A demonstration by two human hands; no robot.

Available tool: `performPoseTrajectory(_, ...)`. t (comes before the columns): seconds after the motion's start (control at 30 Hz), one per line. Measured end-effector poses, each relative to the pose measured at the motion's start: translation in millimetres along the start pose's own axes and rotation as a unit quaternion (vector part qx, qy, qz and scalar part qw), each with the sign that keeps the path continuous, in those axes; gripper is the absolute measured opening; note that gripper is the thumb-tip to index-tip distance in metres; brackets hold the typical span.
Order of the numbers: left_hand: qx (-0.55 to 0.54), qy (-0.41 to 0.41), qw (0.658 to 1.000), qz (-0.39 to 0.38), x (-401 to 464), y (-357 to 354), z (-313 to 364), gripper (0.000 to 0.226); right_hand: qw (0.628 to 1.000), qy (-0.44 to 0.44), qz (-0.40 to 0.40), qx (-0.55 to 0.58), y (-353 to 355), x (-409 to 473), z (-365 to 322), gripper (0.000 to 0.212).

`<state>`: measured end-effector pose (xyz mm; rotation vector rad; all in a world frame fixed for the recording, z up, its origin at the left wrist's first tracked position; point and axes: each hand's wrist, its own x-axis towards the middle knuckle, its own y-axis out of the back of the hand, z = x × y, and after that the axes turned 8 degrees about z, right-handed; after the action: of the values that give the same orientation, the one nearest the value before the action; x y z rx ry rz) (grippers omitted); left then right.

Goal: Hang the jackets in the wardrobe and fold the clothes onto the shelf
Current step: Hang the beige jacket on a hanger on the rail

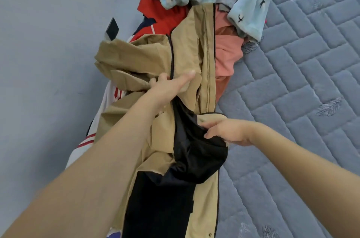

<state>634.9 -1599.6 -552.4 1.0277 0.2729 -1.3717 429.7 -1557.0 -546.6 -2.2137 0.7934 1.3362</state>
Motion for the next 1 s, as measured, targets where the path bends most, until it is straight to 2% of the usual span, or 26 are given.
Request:
performPoseTrajectory(0.03, 0.009, -0.007, 1.0, 0.01, -2, -4, 5, 0.124, 0.999, 0.008, -0.04, 0.026, 6, 0, -1, 0.049)
performPoseTrajectory(0.07, 0.059, -0.025, 0.998, 0.022, -3, -6, 7, 0.119, 0.995, 0.013, -0.071, 0.067, 11, 0, -3, 0.052)
performPoseTrajectory(0.1, 0.14, -0.052, 0.988, 0.036, -2, -7, 4, 0.106, 0.99, 0.012, -0.069, 0.12, 16, 2, -3, 0.051)
performPoseTrajectory(0.13, 0.226, -0.09, 0.968, 0.056, 0, -6, -2, 0.087, 0.984, 0.015, -0.016, 0.175, 23, 6, -4, 0.048)
performPoseTrajectory(0.2, 0.336, -0.17, 0.921, 0.097, 6, 3, -20, 0.042, 0.944, 0.033, 0.217, 0.247, 38, 19, -10, 0.037)
performPoseTrajectory(0.23, 0.35, -0.199, 0.91, 0.1, 9, 9, -30, 0.027, 0.908, 0.044, 0.338, 0.245, 47, 26, -17, 0.031)
performPoseTrajectory(0.27, 0.348, -0.22, 0.907, 0.091, 11, 14, -41, 0.016, 0.88, 0.057, 0.411, 0.23, 55, 33, -25, 0.03)
performPoseTrajectory(0.3, 0.342, -0.23, 0.908, 0.075, 13, 18, -50, 0.008, 0.867, 0.077, 0.444, 0.214, 64, 42, -34, 0.039)
performPoseTrajectory(0.4, 0.336, -0.212, 0.916, 0.05, 19, 16, -77, 0.01, 0.866, 0.135, 0.446, 0.179, 78, 75, -65, 0.091)
performPoseTrajectory(0.43, 0.343, -0.202, 0.916, 0.044, 21, 12, -87, 0.017, 0.863, 0.153, 0.45, 0.17, 75, 85, -76, 0.097)
performPoseTrajectory(0.47, 0.351, -0.194, 0.915, 0.038, 23, 9, -96, 0.024, 0.857, 0.171, 0.457, 0.165, 68, 94, -84, 0.092)
performPoseTrajectory(0.5, 0.35, -0.188, 0.917, 0.036, 24, 7, -105, 0.03, 0.852, 0.186, 0.462, 0.164, 60, 101, -90, 0.079)
performPoseTrajectory(0.57, 0.304, -0.177, 0.935, 0.041, 22, 4, -117, 0.034, 0.845, 0.222, 0.464, 0.147, 40, 106, -92, 0.049)
performPoseTrajectory(0.6, 0.253, -0.17, 0.951, 0.046, 19, 3, -121, 0.034, 0.841, 0.248, 0.464, 0.128, 30, 103, -88, 0.041)
performPoseTrajectory(0.7, 0.015, -0.108, 0.992, 0.067, -2, 6, -124, 0.034, 0.808, 0.32, 0.48, 0.117, 8, 66, -57, 0.037)
performPoseTrajectory(0.73, -0.07, -0.078, 0.991, 0.085, -11, 6, -122, 0.037, 0.8, 0.324, 0.49, 0.123, 3, 51, -41, 0.035)
performPoseTrajectory(0.8, -0.208, -0.042, 0.968, 0.132, -32, 1, -111, 0.045, 0.798, 0.308, 0.494, 0.156, -6, 18, -5, 0.028)
performPoseTrajectory(0.87, -0.308, -0.061, 0.939, 0.14, -55, -12, -91, 0.041, 0.79, 0.288, 0.503, 0.2, -11, -14, 32, 0.022)
performPoseTrajectory(0.93, -0.391, -0.087, 0.91, 0.11, -80, -35, -61, 0.023, 0.756, 0.264, 0.543, 0.253, -9, -50, 65, 0.016)
performPoseTrajectory(1.0, -0.403, -0.124, 0.904, 0.069, -111, -63, -29, 0.02, 0.706, 0.236, 0.584, 0.324, -4, -92, 94, 0.01)
